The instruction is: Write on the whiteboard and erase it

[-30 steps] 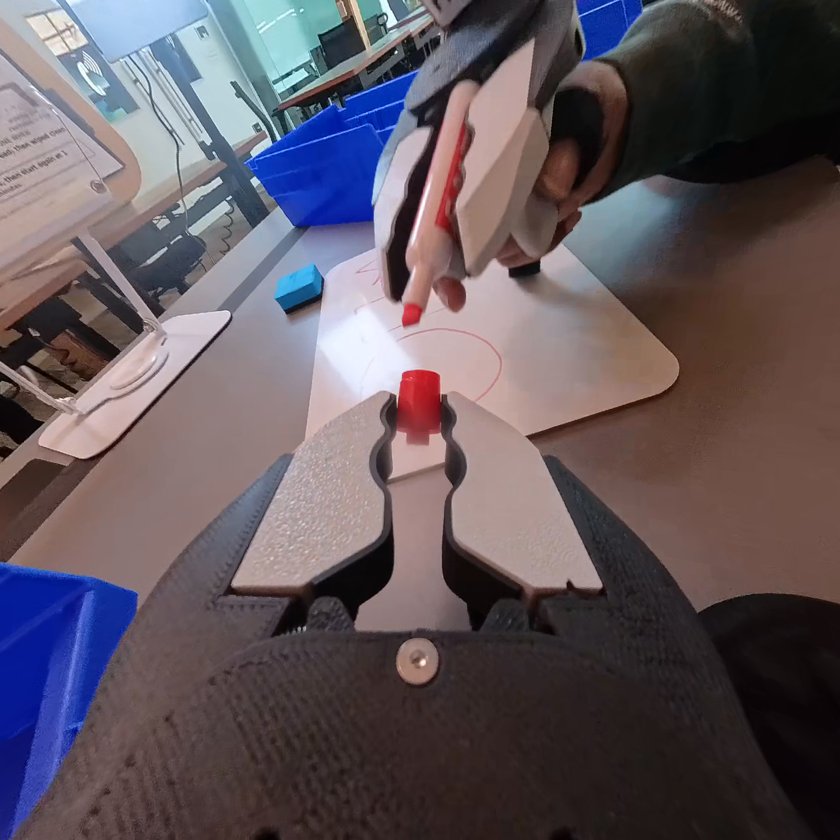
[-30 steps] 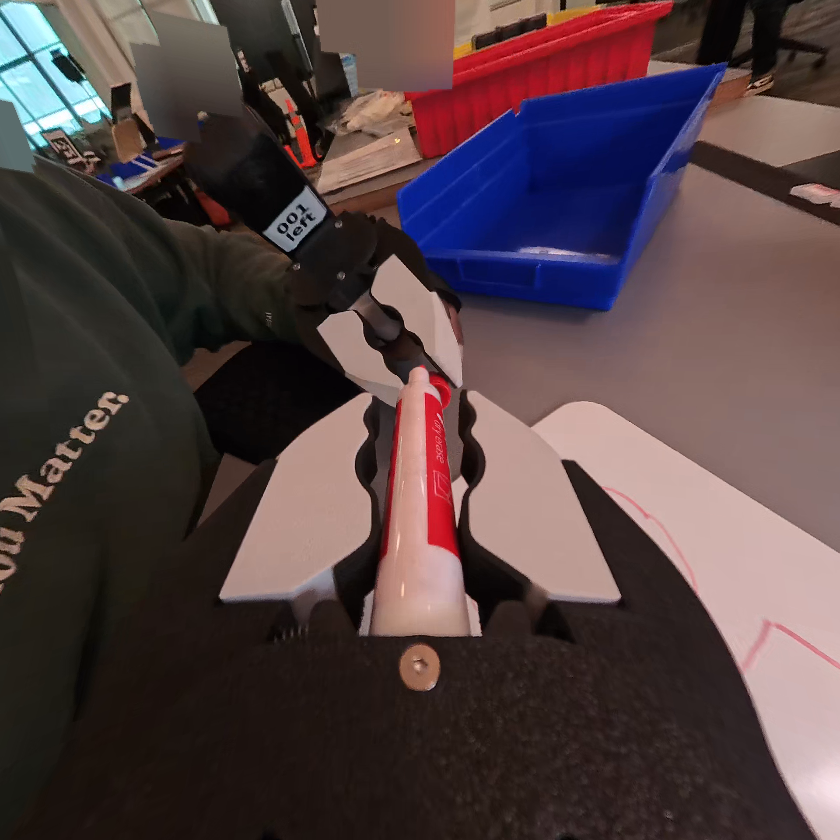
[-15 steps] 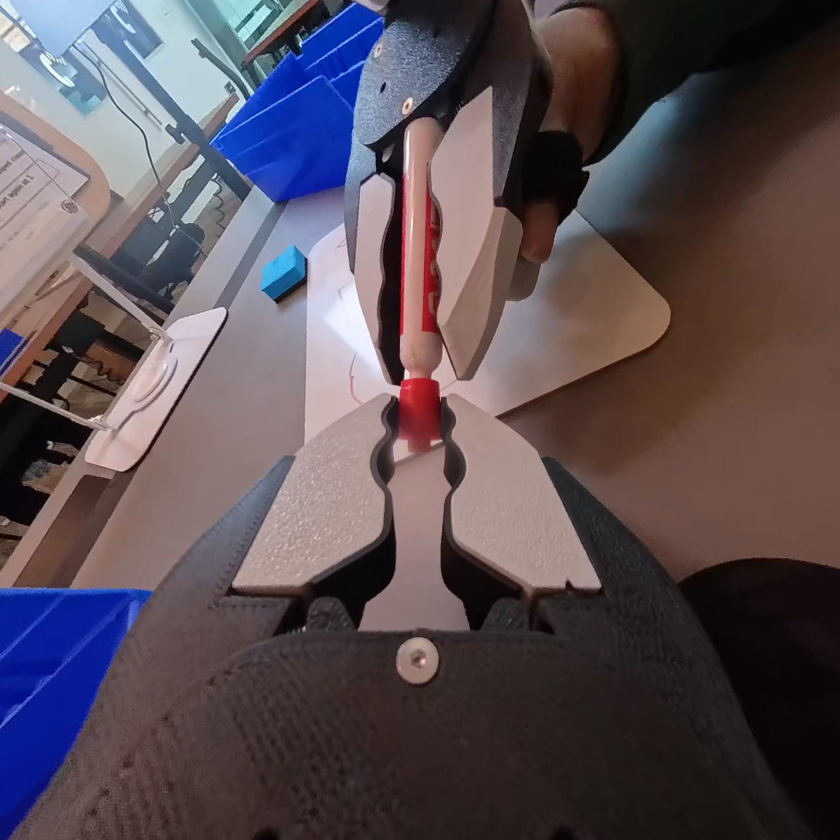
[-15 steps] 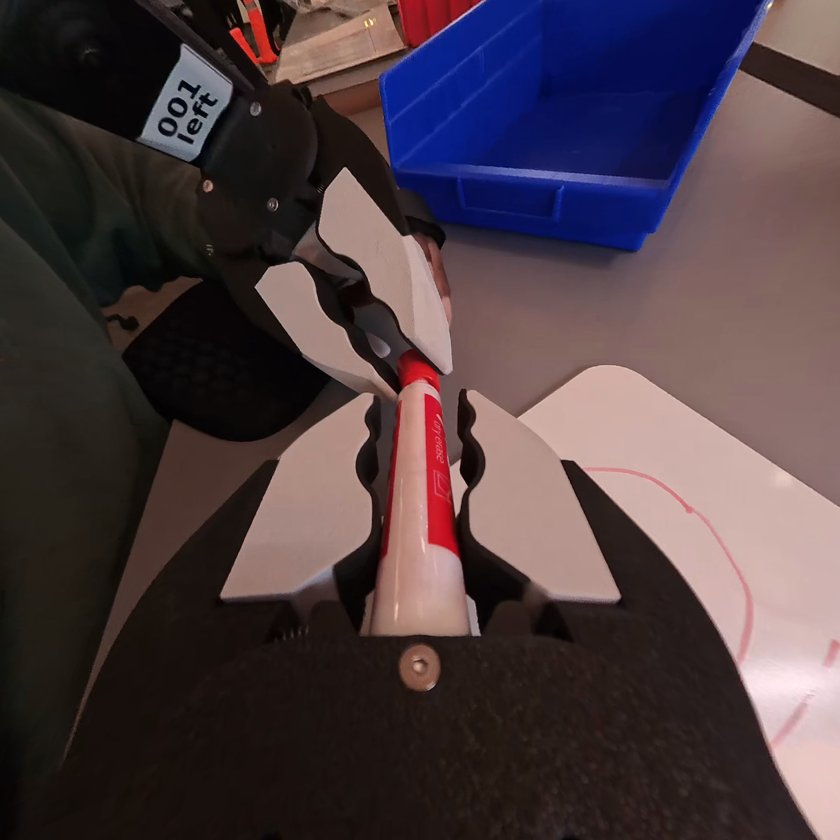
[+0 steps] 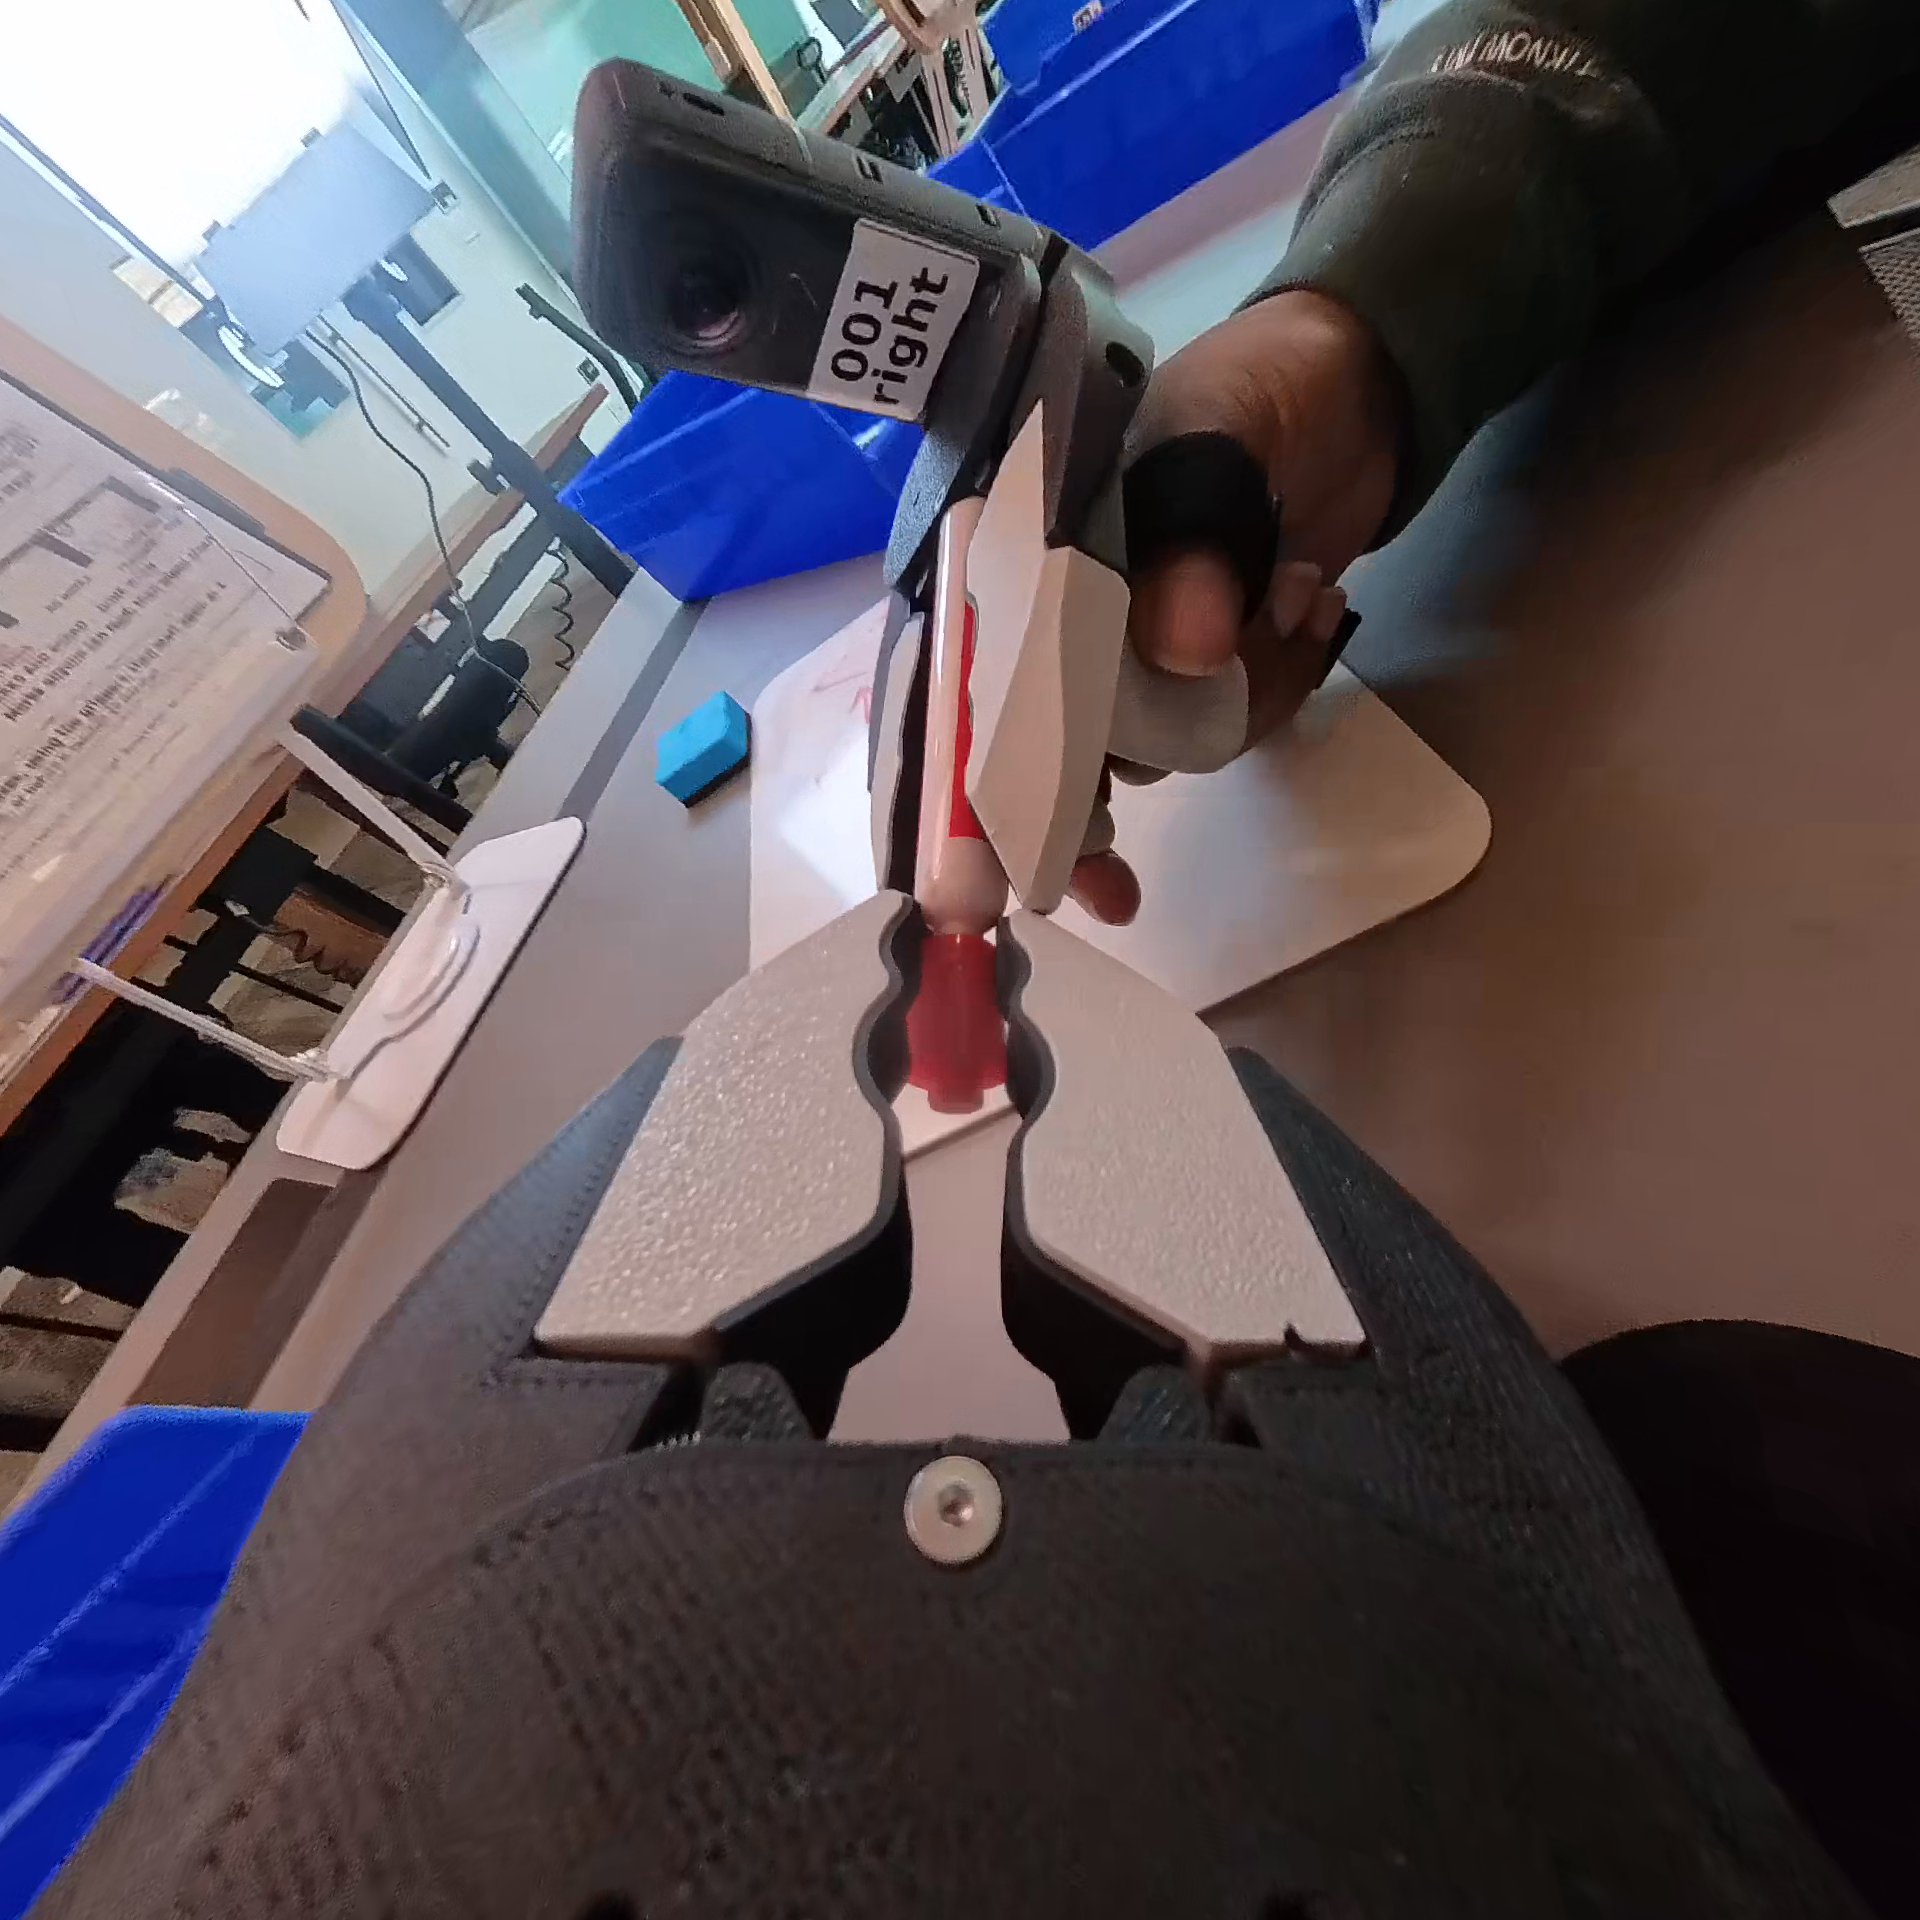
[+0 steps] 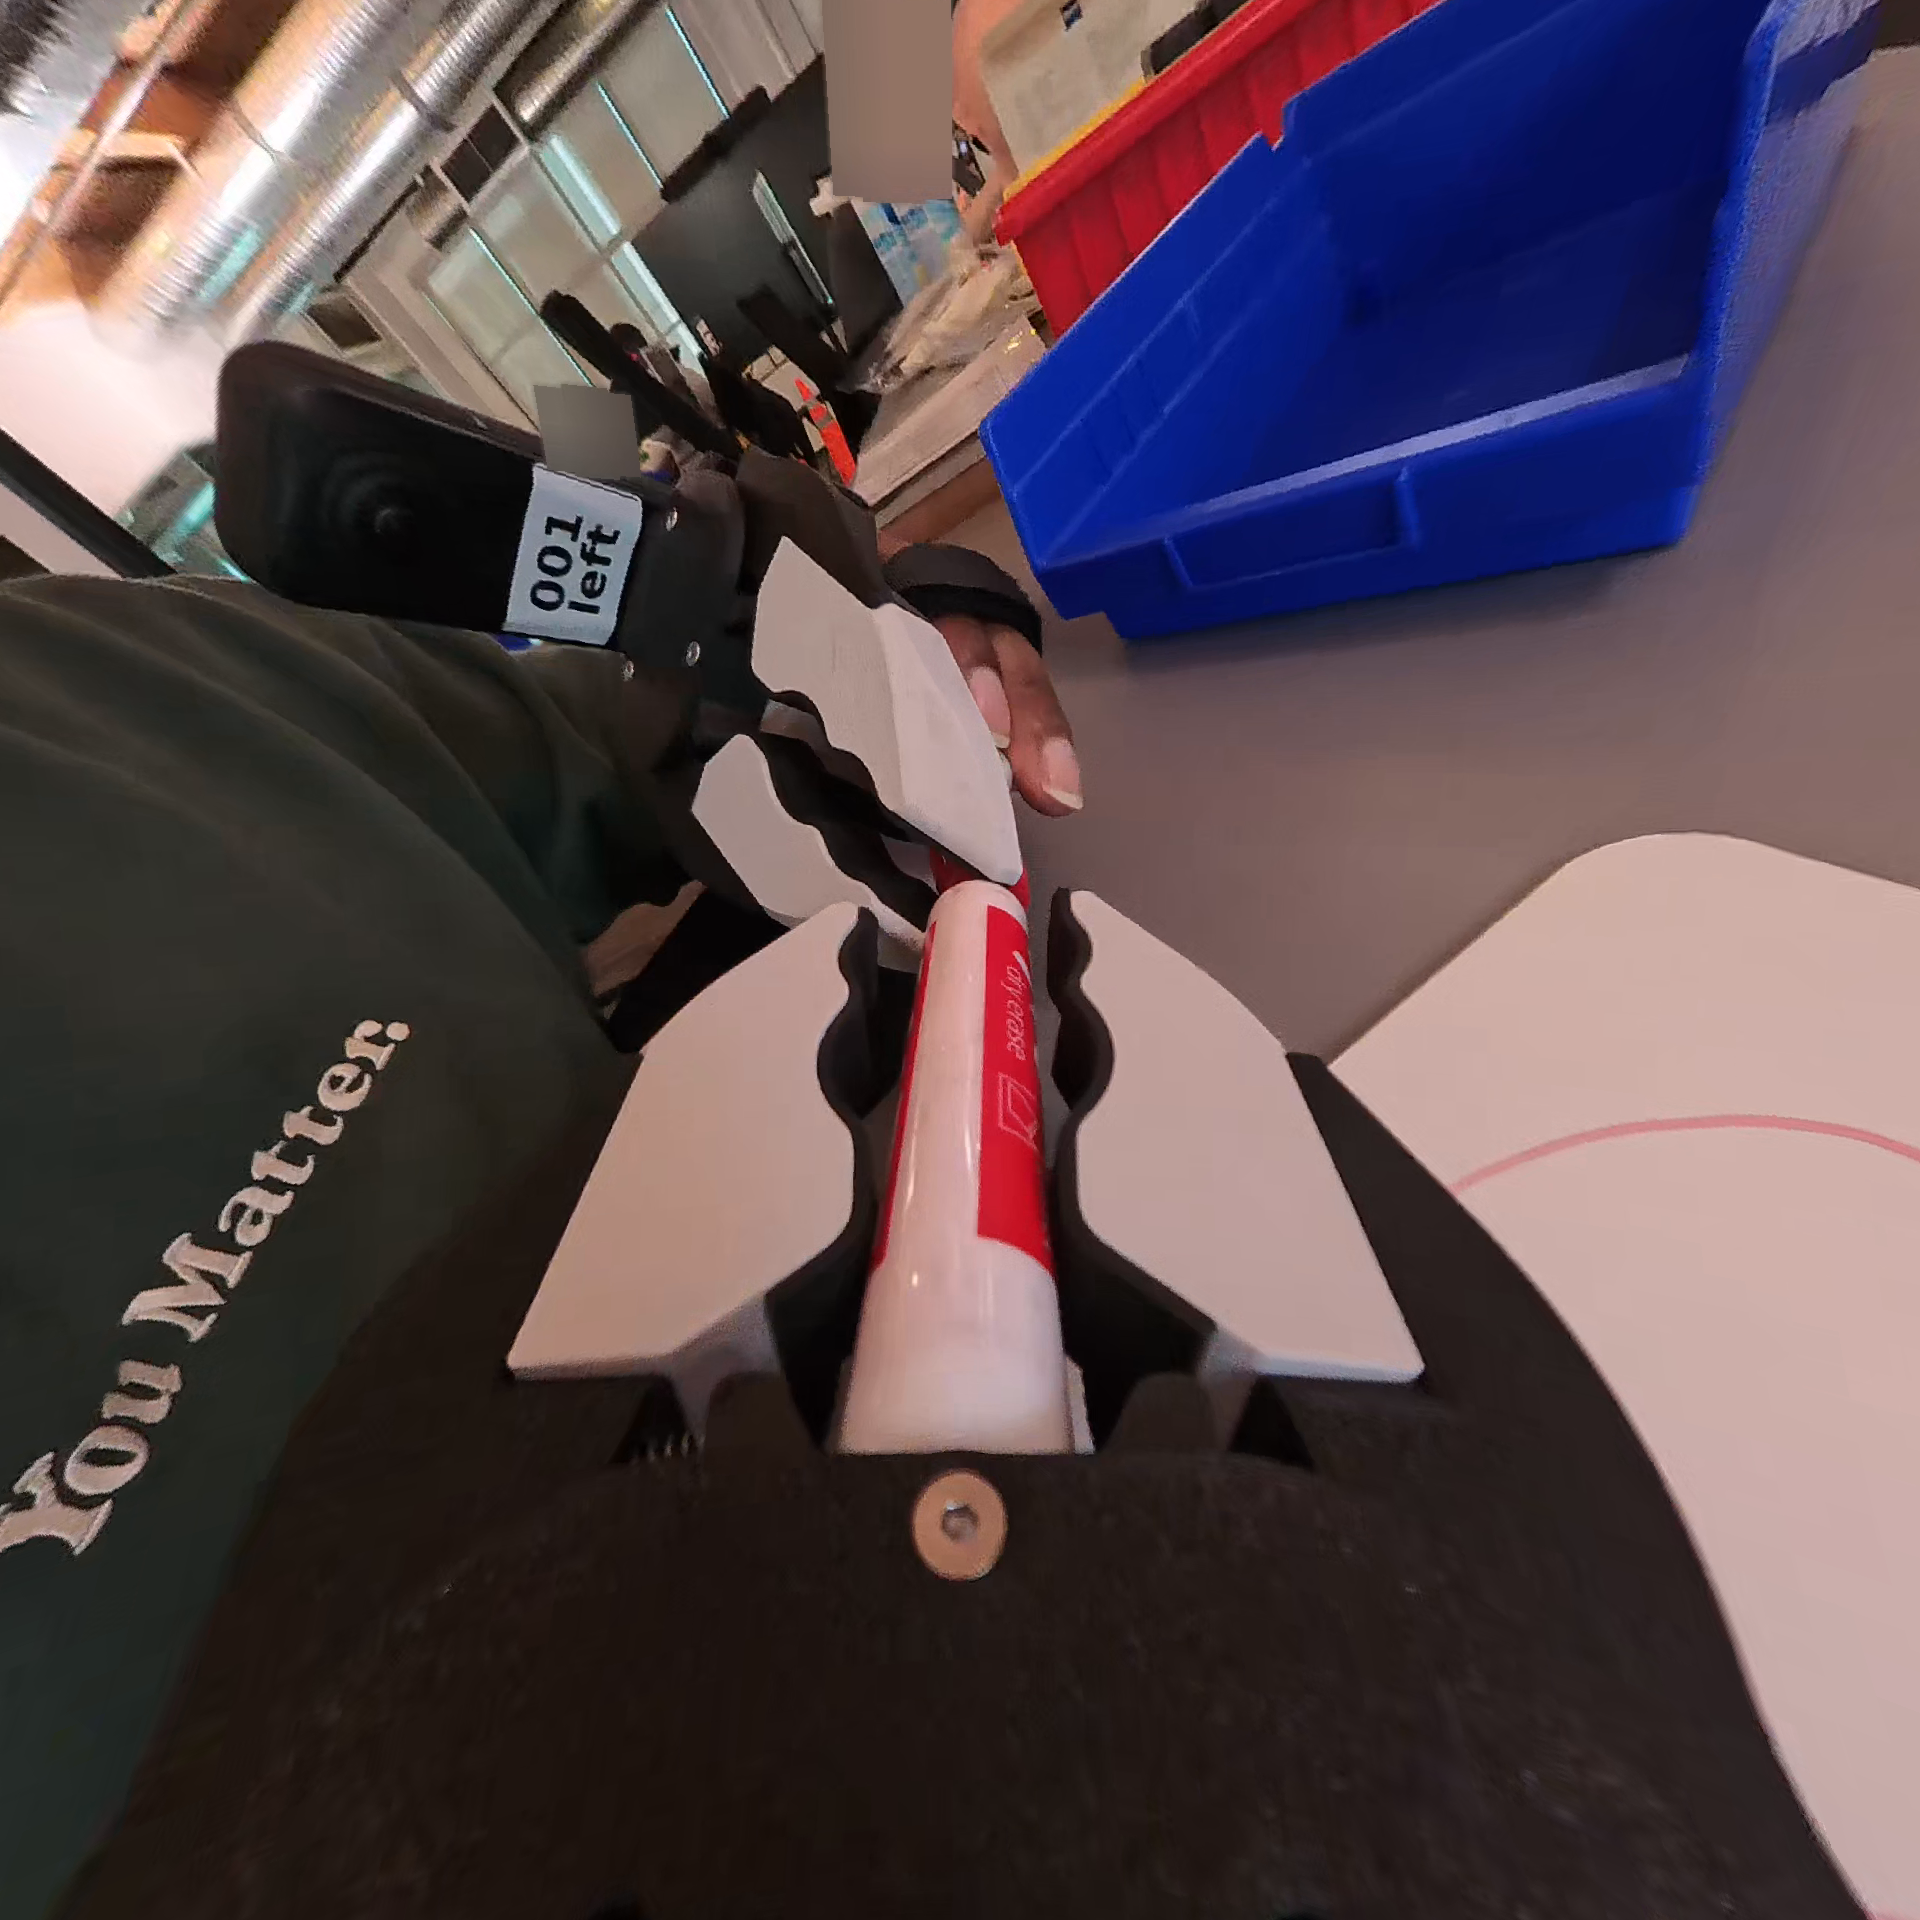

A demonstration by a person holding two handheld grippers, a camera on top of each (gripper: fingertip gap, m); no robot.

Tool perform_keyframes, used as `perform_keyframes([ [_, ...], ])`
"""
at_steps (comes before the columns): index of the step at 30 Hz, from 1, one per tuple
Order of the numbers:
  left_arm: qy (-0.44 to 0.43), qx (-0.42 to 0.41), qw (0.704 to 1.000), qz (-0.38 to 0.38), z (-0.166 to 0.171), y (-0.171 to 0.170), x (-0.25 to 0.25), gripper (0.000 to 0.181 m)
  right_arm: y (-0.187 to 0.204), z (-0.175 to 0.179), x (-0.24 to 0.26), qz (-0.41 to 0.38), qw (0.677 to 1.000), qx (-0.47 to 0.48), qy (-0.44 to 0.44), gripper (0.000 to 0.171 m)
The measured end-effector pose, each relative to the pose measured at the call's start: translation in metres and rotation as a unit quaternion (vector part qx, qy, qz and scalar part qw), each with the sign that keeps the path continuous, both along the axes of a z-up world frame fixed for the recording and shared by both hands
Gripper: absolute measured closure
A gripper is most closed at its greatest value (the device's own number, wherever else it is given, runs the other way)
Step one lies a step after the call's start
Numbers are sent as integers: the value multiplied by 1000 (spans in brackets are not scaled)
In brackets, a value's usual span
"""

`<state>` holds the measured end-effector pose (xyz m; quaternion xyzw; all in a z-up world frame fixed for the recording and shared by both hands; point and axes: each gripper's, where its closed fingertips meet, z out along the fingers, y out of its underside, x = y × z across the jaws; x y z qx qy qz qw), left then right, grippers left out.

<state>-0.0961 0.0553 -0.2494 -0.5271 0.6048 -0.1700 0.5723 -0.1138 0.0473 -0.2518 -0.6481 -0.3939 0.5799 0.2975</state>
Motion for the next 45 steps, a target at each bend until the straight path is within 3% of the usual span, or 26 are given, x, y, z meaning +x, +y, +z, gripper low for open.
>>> perform_keyframes([
  [6, -52, 45, 998, -8, 28, 1, -1, 163, 7, 21, 8, 0, 999, -11, 32, 138],
  [12, -45, 42, 998, -28, 27, -2, -9, 159, 8, 22, 13, -6, 999, -21, 36, 138],
  [18, 17, -68, 997, 25, 13, 32, -49, 159, 22, 20, 27, -39, 999, 35, -6, 138],
  [23, 72, -244, 963, 88, -14, 32, -83, 146, 32, 28, 46, -57, 996, 59, -22, 138],
  [29, 103, -314, 938, 105, -40, -3, -102, 145, 27, 29, 81, -70, 994, 76, -42, 137],
  [35, 162, -361, 910, 126, -76, -14, -108, 143, 26, 27, 97, -74, 995, 58, -17, 137],
  [45, 241, -387, 884, 101, -79, -24, -113, 155, 20, 19, 96, -61, 995, 70, -27, 137],
])
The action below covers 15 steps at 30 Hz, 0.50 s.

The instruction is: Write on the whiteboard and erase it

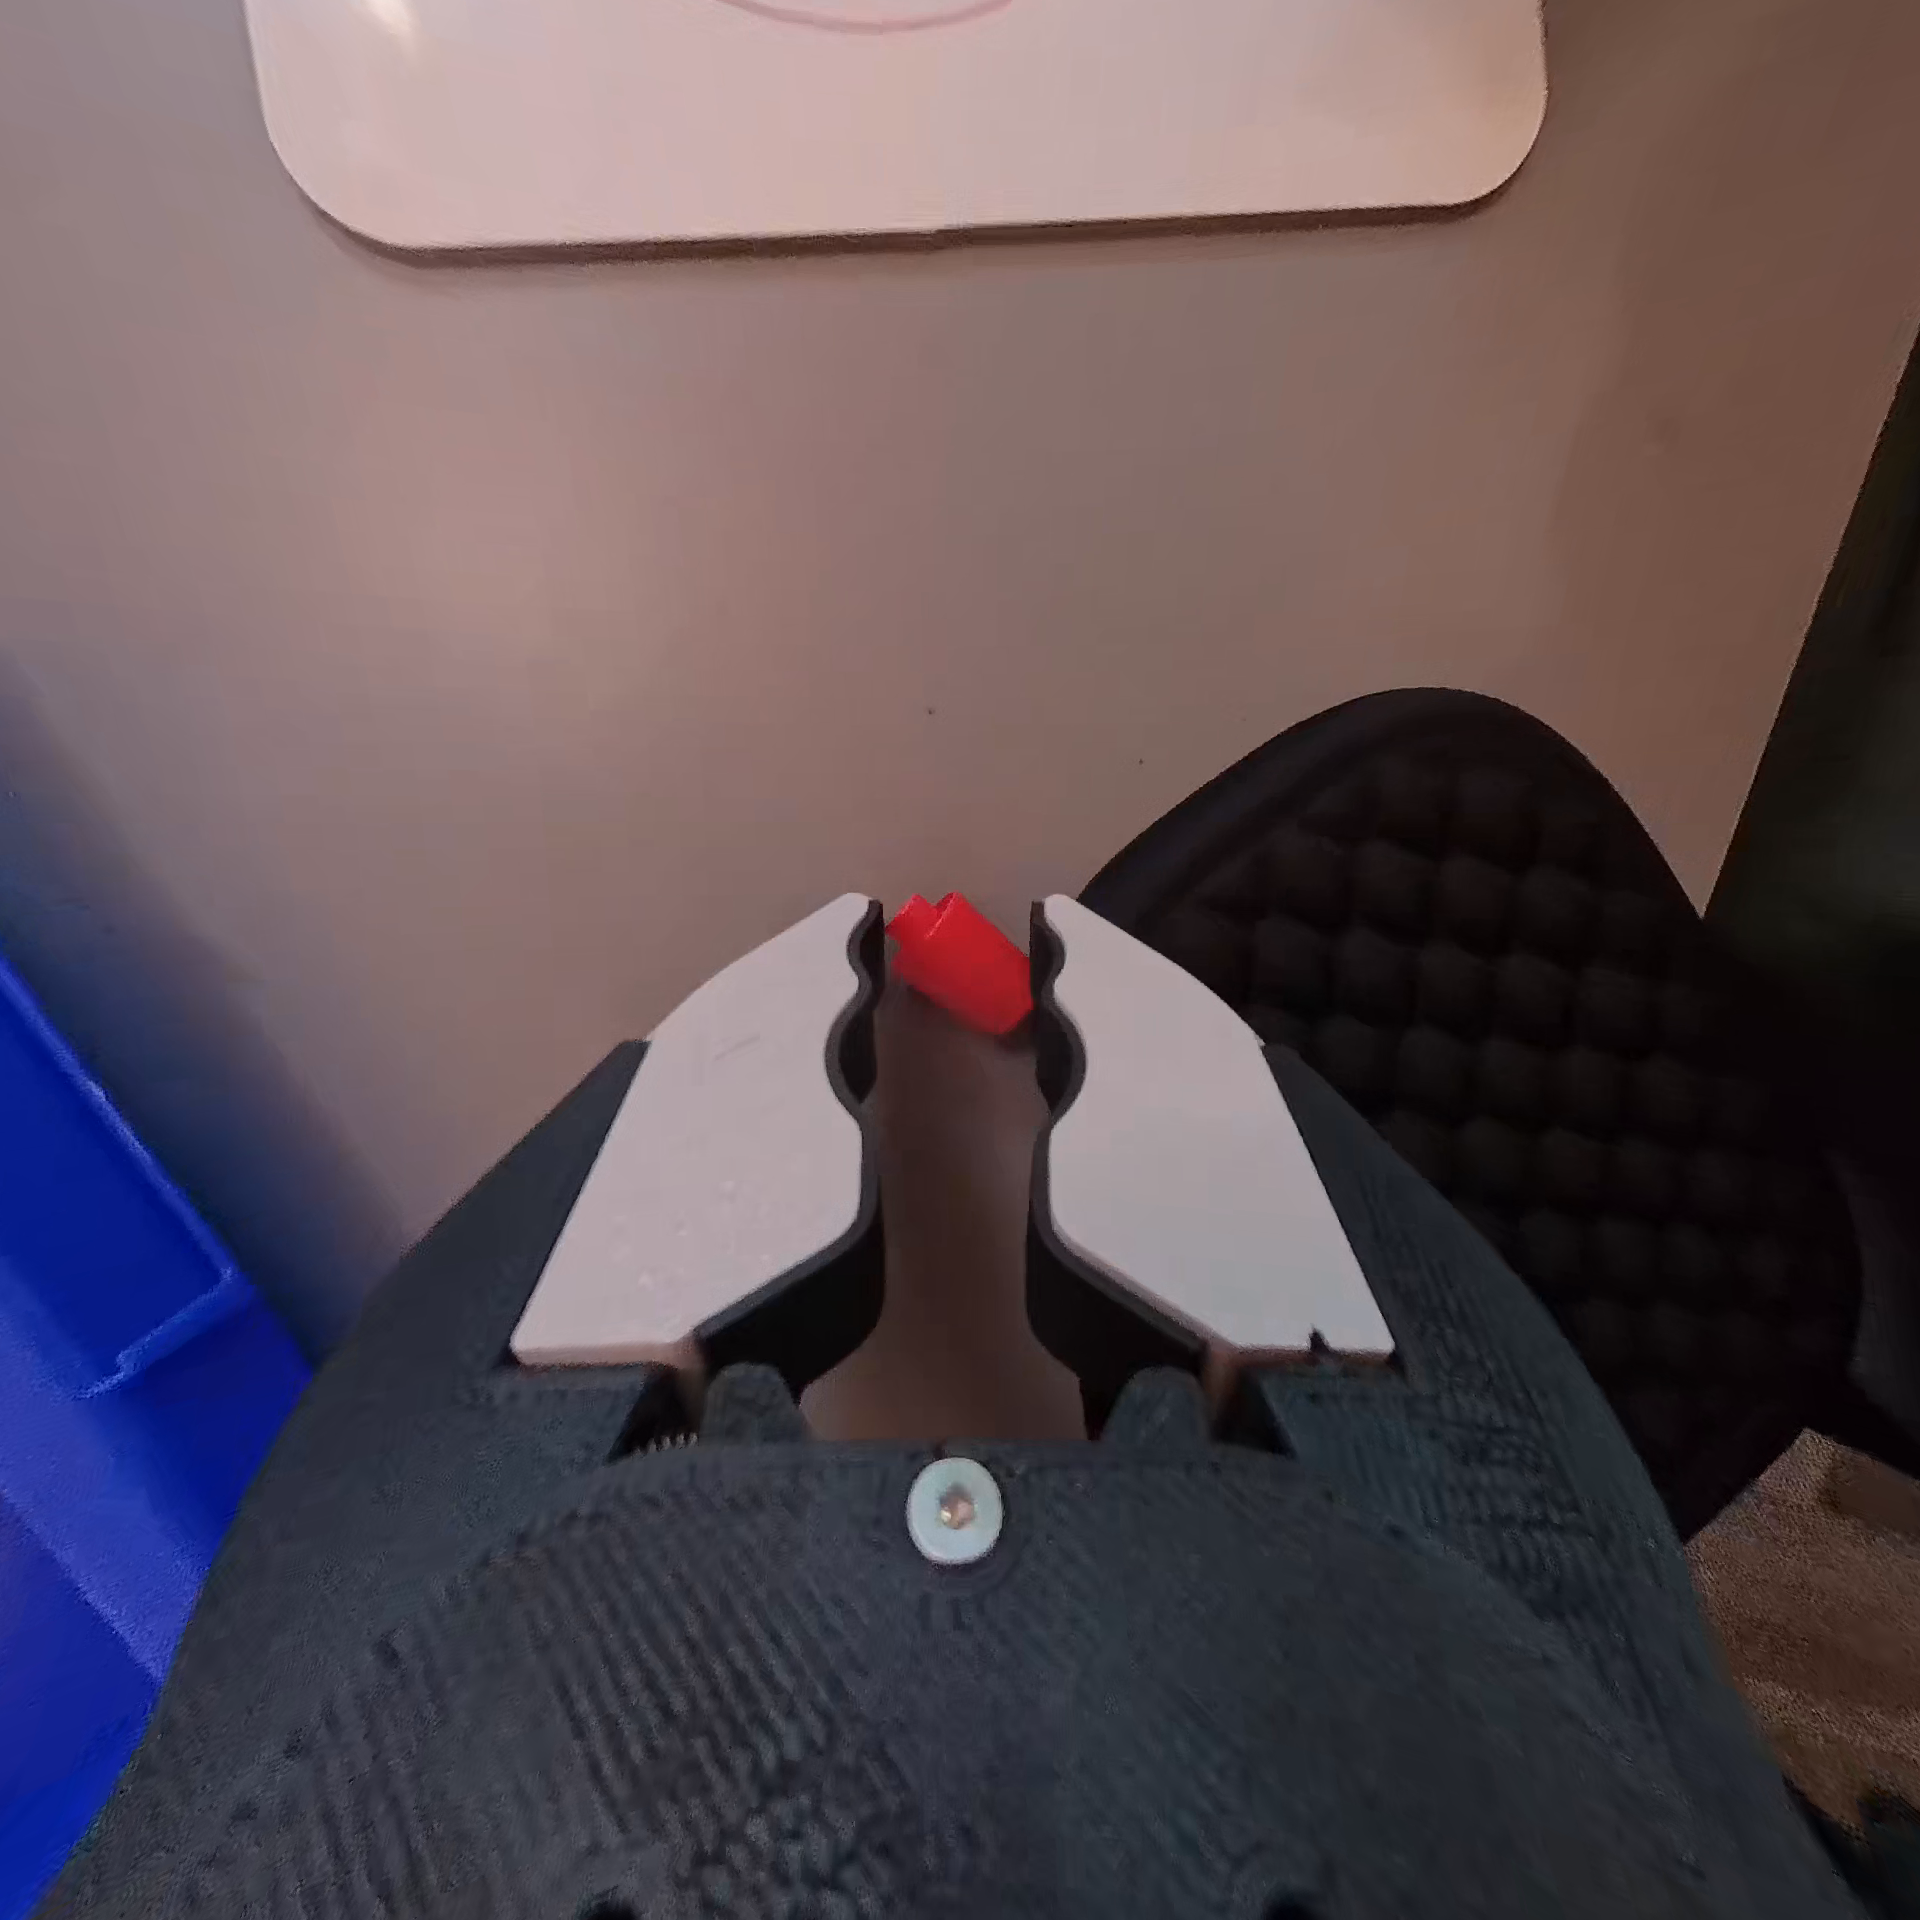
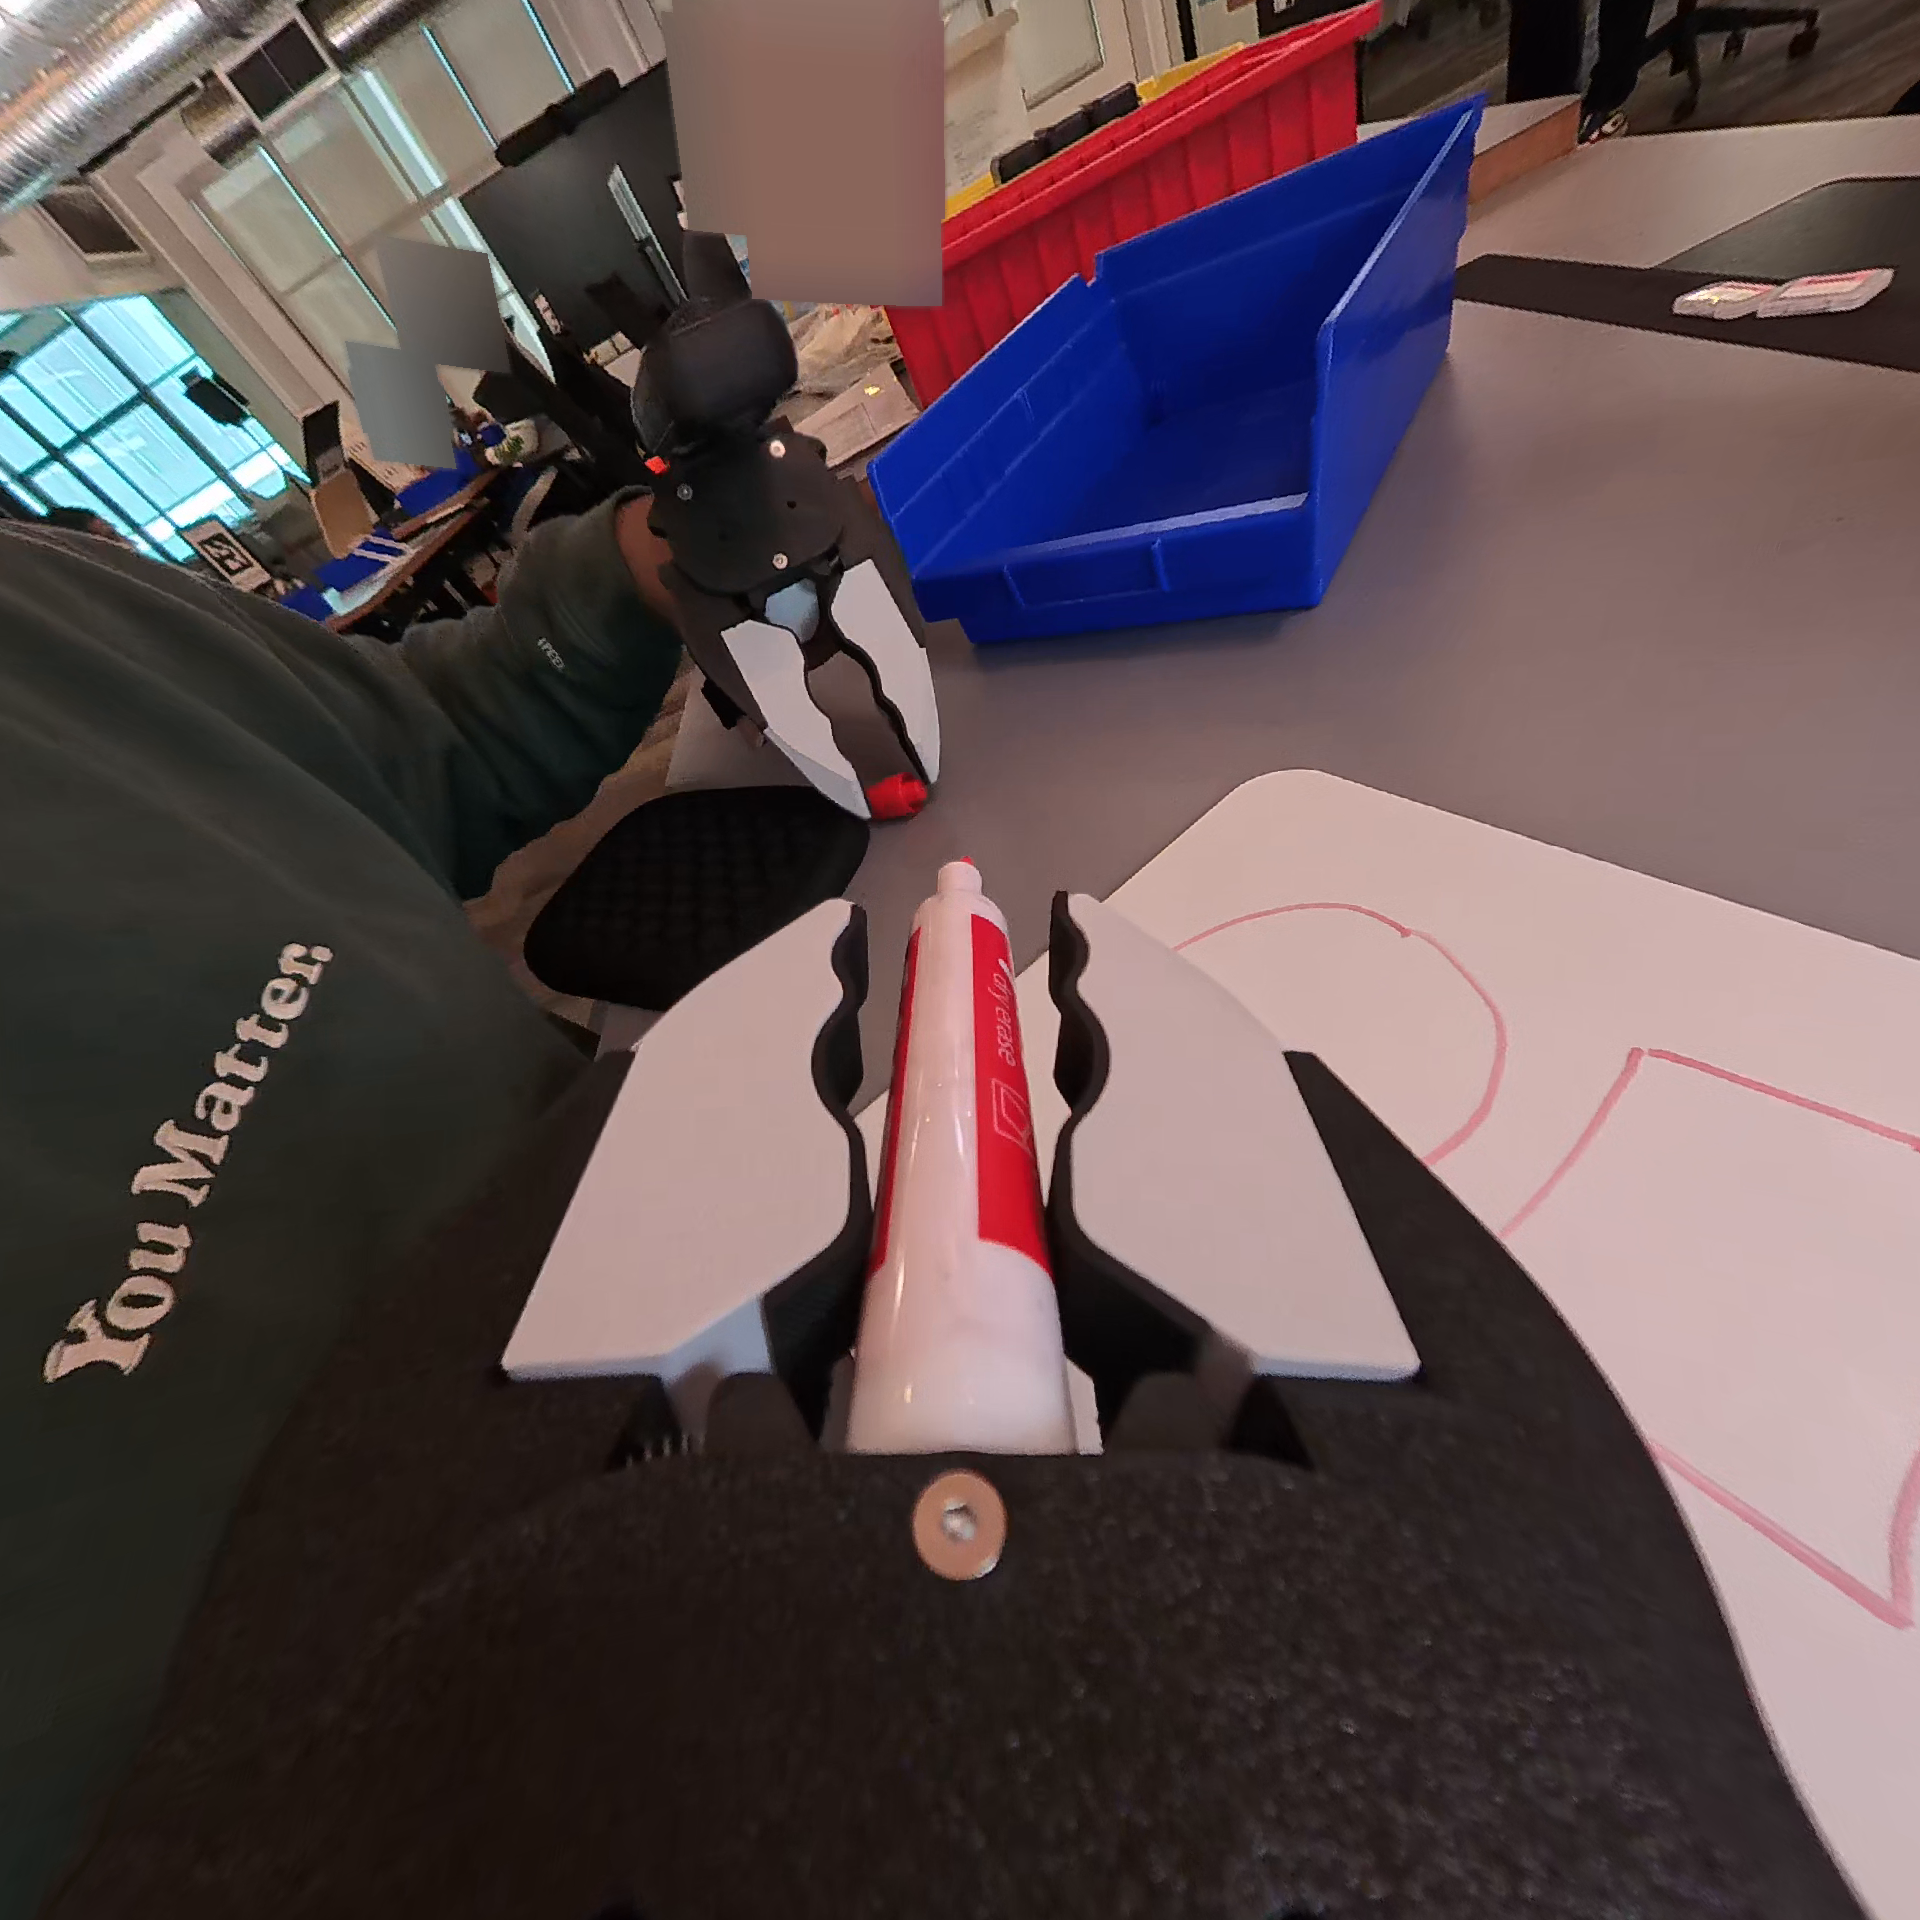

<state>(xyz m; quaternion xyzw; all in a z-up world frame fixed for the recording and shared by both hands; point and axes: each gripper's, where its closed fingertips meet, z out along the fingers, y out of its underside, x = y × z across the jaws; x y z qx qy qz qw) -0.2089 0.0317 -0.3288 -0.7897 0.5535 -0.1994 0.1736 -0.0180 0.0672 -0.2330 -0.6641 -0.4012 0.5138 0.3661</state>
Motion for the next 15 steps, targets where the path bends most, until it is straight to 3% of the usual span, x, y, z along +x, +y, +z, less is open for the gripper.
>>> perform_keyframes([
  [7, 21, 20, 1000, 7, -4, 16, -2, 158, -1, -5, -3, 7, 1000, 0, -8, 137],
  [12, -196, 64, 977, 55, 32, 45, 48, 158, 2, -8, -3, 1, 1000, 1, -10, 137],
  [15, -190, 93, 977, 34, 21, 46, 64, 158, 4, -11, -3, -2, 1000, 0, -14, 137],
])
